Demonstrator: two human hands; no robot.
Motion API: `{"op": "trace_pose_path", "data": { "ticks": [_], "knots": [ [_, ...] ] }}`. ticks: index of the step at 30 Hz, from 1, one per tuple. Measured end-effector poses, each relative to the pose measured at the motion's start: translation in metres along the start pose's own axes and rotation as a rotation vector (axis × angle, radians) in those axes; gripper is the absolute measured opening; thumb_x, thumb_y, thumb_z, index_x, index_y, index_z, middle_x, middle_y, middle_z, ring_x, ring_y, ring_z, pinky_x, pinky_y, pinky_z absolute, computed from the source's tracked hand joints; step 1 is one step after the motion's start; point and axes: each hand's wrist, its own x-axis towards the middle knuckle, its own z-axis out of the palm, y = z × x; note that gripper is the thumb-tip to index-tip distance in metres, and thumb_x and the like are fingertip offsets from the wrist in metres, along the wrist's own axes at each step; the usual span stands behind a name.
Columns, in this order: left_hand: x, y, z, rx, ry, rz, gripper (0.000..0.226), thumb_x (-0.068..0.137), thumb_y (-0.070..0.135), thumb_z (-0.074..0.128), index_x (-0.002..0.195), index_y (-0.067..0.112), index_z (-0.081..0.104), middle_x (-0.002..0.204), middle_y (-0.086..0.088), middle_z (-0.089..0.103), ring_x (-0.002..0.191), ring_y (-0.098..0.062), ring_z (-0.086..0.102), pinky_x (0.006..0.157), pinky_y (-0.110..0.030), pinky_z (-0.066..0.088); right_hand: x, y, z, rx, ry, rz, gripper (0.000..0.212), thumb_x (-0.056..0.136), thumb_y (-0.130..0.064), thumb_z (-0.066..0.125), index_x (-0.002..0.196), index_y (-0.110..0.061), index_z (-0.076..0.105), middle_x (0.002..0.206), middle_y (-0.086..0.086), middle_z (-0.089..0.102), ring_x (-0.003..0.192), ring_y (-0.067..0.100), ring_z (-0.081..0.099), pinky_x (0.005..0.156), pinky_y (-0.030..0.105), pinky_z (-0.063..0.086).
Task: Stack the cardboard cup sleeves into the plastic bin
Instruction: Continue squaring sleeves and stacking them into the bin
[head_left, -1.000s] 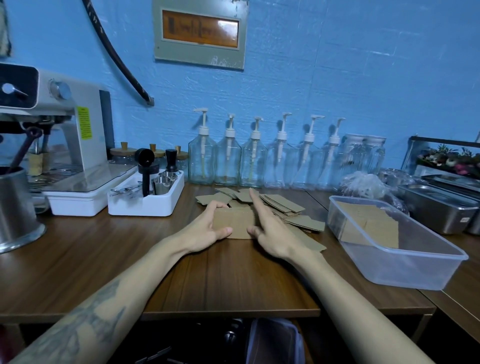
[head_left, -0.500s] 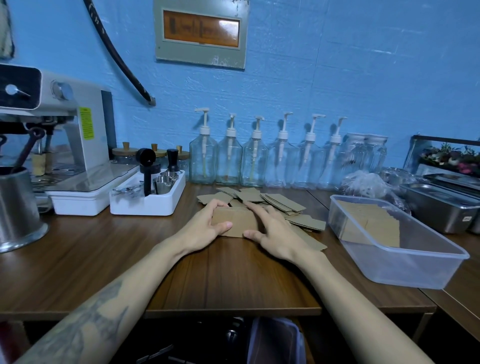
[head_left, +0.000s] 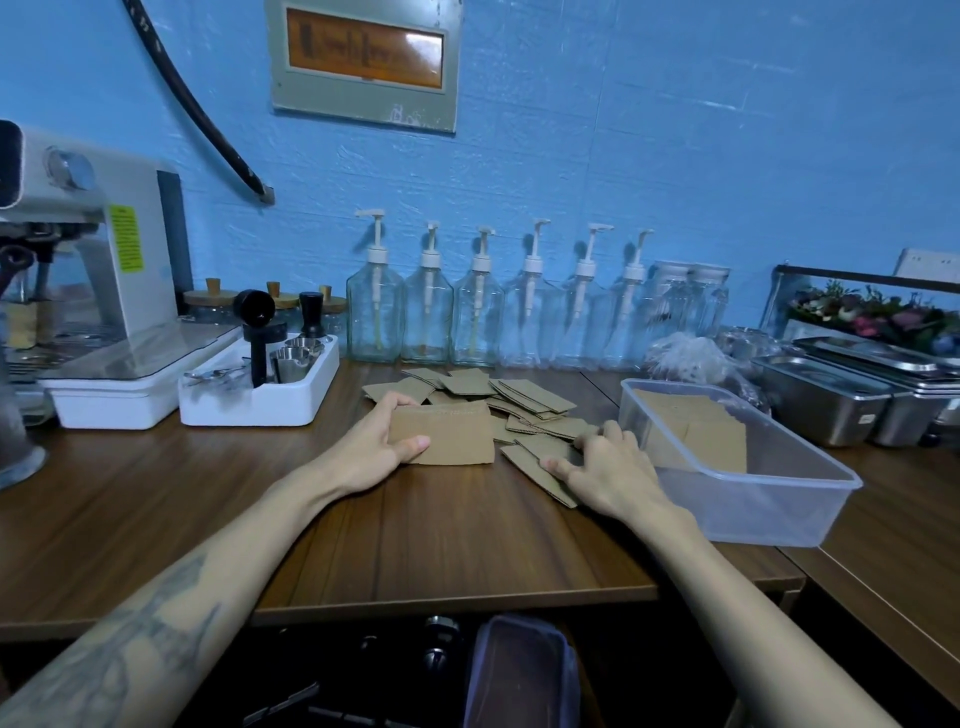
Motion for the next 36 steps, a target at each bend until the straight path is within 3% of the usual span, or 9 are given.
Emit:
{"op": "trace_pose_path", "data": {
  "ticks": [3, 7, 12, 18, 22, 25, 28, 31, 36],
  "knots": [
    [-0.001, 0.002, 0.0, -0.021, -0.012, -0.003, 0.032, 0.095, 0.023, 0.063, 0.118, 0.029, 0.042, 0.108, 0.008, 0.06, 0.09, 0.002, 0.061, 0.078, -0.02, 0.048, -0.001, 0.0, -0.001, -0.024, -0.014, 0.039, 0.068, 0.088, -0.07, 0.049, 0.114, -0.008, 0.064, 0.134, 0.012, 0.045, 0.125, 0.034, 0.04, 0.103, 0.043, 0.037],
    [-0.001, 0.002, 0.001, -0.021, -0.005, -0.006, 0.036, 0.094, 0.022, 0.065, 0.121, 0.025, 0.042, 0.109, 0.008, 0.06, 0.092, 0.0, 0.06, 0.077, -0.018, 0.046, 0.001, -0.004, -0.006, 0.094, -0.051, 0.072, 0.07, 0.077, -0.072, 0.063, 0.121, -0.018, 0.063, 0.134, 0.009, 0.046, 0.127, 0.032, 0.04, 0.104, 0.041, 0.036],
    [-0.001, 0.001, 0.0, 0.028, 0.021, -0.021, 0.038, 0.093, 0.026, 0.066, 0.121, 0.026, 0.04, 0.109, 0.007, 0.059, 0.1, -0.013, 0.059, 0.088, -0.032, 0.05, 0.009, 0.001, -0.01, 0.437, -0.079, 0.104, 0.062, 0.071, -0.043, 0.085, 0.121, -0.023, 0.056, 0.121, 0.003, 0.06, 0.115, 0.023, 0.055, 0.097, 0.034, 0.046],
    [0.0, 0.002, 0.0, 0.047, 0.05, -0.03, 0.039, 0.093, 0.025, 0.066, 0.122, 0.026, 0.04, 0.112, 0.007, 0.057, 0.105, -0.016, 0.058, 0.094, -0.037, 0.049, 0.018, -0.004, -0.005, 0.754, 0.191, 0.126, 0.035, 0.092, -0.009, 0.064, 0.126, -0.02, 0.062, 0.119, 0.004, 0.067, 0.113, 0.024, 0.06, 0.102, 0.042, 0.048],
    [-0.001, 0.002, -0.001, 0.056, 0.007, -0.037, 0.05, 0.088, 0.025, 0.072, 0.124, 0.025, 0.038, 0.11, 0.004, 0.058, 0.104, -0.016, 0.057, 0.097, -0.04, 0.048, 0.013, -0.024, -0.004, 0.963, 0.201, -0.066, 0.037, 0.092, 0.0, 0.062, 0.115, -0.029, 0.064, 0.11, -0.002, 0.068, 0.108, 0.027, 0.064, 0.094, 0.047, 0.054],
    [-0.001, 0.001, -0.002, 0.031, -0.035, -0.06, 0.07, 0.078, 0.033, 0.082, 0.128, 0.027, 0.034, 0.12, 0.0, 0.06, 0.113, -0.017, 0.058, 0.101, -0.039, 0.047, 0.005, -0.04, -0.003, 0.89, 0.153, -0.261, 0.041, 0.09, -0.004, 0.067, 0.101, -0.043, 0.063, 0.099, -0.001, 0.069, 0.094, 0.025, 0.066, 0.08, 0.026, 0.055],
    [-0.002, 0.002, -0.002, 0.051, -0.043, -0.053, 0.083, 0.069, 0.048, 0.085, 0.129, 0.029, 0.031, 0.121, 0.006, 0.058, 0.114, -0.011, 0.055, 0.099, -0.032, 0.046, 0.003, -0.051, 0.0, 0.801, 0.12, -0.32, 0.035, 0.087, -0.007, 0.071, 0.105, -0.037, 0.068, 0.093, 0.002, 0.068, 0.087, 0.025, 0.065, 0.08, 0.028, 0.054],
    [-0.002, 0.004, -0.001, 0.031, -0.031, -0.021, 0.078, 0.069, 0.058, 0.077, 0.126, 0.025, 0.036, 0.115, 0.006, 0.058, 0.107, -0.007, 0.058, 0.093, -0.03, 0.051, 0.004, -0.062, 0.002, 0.752, 0.11, -0.367, 0.036, 0.085, -0.007, 0.074, 0.109, -0.033, 0.068, 0.088, -0.001, 0.065, 0.076, 0.011, 0.063, 0.07, 0.014, 0.051],
    [-0.002, 0.0, 0.0, -0.002, -0.007, 0.017, 0.047, 0.087, 0.04, 0.071, 0.121, 0.026, 0.043, 0.107, 0.003, 0.065, 0.099, -0.012, 0.064, 0.088, -0.034, 0.053, 0.005, -0.071, 0.008, 0.568, 0.152, -0.42, 0.047, 0.087, -0.009, 0.072, 0.129, -0.025, 0.059, 0.111, -0.004, 0.053, 0.091, 0.01, 0.057, 0.091, 0.031, 0.052]
  ]
}}
